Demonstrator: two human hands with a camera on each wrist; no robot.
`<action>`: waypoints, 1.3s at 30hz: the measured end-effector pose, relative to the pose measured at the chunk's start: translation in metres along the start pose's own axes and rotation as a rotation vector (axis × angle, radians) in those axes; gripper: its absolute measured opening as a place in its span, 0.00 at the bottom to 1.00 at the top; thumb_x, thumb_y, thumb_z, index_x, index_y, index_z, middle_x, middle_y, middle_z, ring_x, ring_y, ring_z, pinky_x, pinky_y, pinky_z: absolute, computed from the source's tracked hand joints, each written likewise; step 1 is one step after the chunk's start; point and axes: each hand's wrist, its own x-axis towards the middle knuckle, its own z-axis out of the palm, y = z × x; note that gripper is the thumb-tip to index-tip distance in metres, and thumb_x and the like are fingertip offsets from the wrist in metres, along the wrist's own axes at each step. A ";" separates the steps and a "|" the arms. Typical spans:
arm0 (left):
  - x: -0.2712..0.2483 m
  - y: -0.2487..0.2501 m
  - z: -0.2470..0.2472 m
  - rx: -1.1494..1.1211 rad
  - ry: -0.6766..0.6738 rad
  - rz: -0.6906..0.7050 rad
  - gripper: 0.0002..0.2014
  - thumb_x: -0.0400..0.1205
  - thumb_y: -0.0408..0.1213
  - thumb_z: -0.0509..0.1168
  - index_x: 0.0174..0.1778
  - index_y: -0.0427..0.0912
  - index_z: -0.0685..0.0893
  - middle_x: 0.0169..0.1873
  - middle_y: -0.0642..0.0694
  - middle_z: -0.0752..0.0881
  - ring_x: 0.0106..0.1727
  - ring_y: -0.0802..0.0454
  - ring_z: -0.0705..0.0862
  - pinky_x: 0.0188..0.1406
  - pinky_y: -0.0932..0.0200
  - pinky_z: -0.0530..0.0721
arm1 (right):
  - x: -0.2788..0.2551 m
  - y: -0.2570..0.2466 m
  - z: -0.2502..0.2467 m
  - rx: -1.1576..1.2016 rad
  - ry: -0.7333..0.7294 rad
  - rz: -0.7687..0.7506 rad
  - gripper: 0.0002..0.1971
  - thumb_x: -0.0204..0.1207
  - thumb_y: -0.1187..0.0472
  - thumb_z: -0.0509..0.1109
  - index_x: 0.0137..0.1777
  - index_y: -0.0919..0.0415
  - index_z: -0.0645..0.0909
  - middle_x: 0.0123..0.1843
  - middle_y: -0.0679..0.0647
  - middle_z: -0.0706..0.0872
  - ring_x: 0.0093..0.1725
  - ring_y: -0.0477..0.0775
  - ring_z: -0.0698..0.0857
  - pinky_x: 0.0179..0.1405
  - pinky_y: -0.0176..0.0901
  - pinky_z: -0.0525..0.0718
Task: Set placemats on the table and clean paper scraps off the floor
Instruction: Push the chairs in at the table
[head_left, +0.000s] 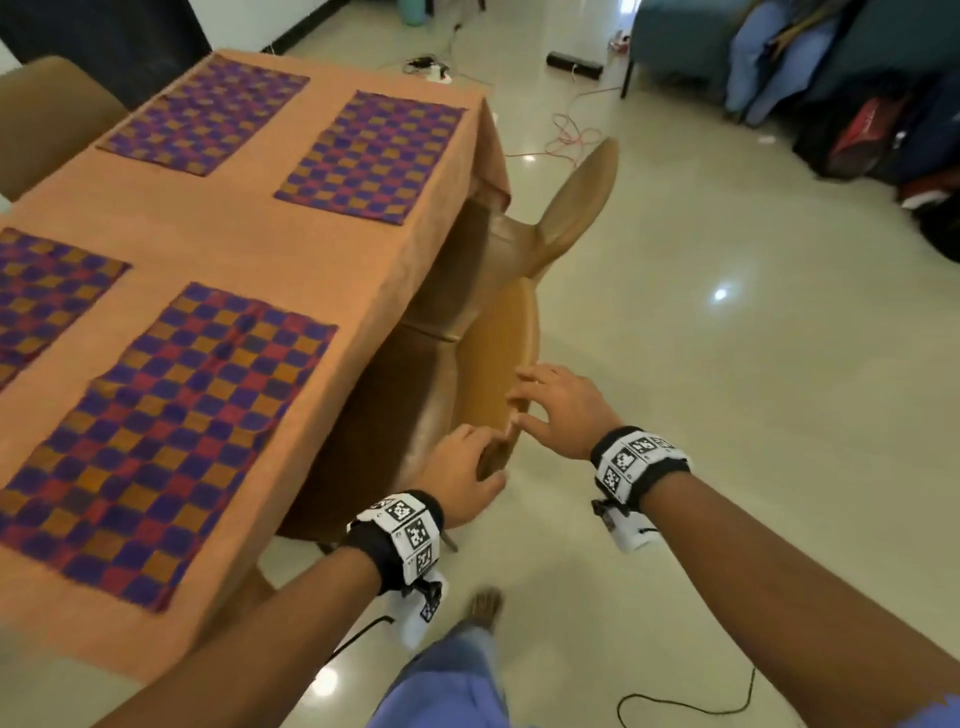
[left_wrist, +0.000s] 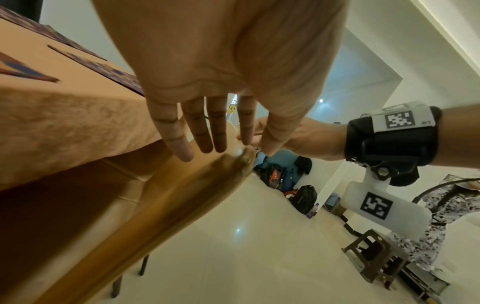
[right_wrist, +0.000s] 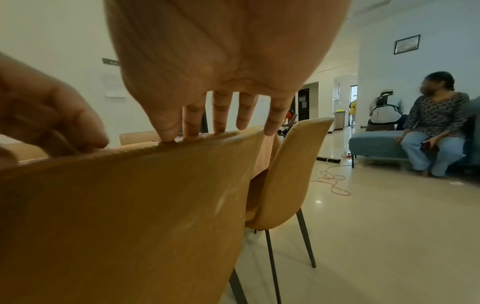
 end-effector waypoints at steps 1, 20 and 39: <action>0.015 0.004 0.001 -0.010 0.004 0.000 0.22 0.77 0.46 0.68 0.68 0.52 0.75 0.60 0.49 0.78 0.58 0.50 0.80 0.62 0.50 0.80 | 0.010 0.008 -0.001 0.027 0.006 -0.016 0.17 0.78 0.46 0.66 0.63 0.48 0.84 0.76 0.51 0.77 0.76 0.58 0.72 0.70 0.59 0.75; 0.377 0.085 -0.086 0.034 0.077 0.068 0.13 0.78 0.45 0.68 0.58 0.48 0.81 0.50 0.51 0.79 0.50 0.54 0.79 0.52 0.58 0.80 | 0.242 0.271 -0.107 0.082 0.108 -0.097 0.12 0.76 0.55 0.70 0.57 0.55 0.85 0.61 0.55 0.84 0.60 0.60 0.80 0.61 0.51 0.78; 0.687 0.158 -0.132 -0.024 -0.266 -0.527 0.14 0.75 0.51 0.70 0.34 0.44 0.81 0.30 0.50 0.82 0.30 0.55 0.78 0.32 0.62 0.75 | 0.525 0.489 -0.202 0.160 -0.494 -0.629 0.10 0.79 0.52 0.66 0.56 0.50 0.86 0.53 0.48 0.88 0.53 0.54 0.82 0.50 0.53 0.82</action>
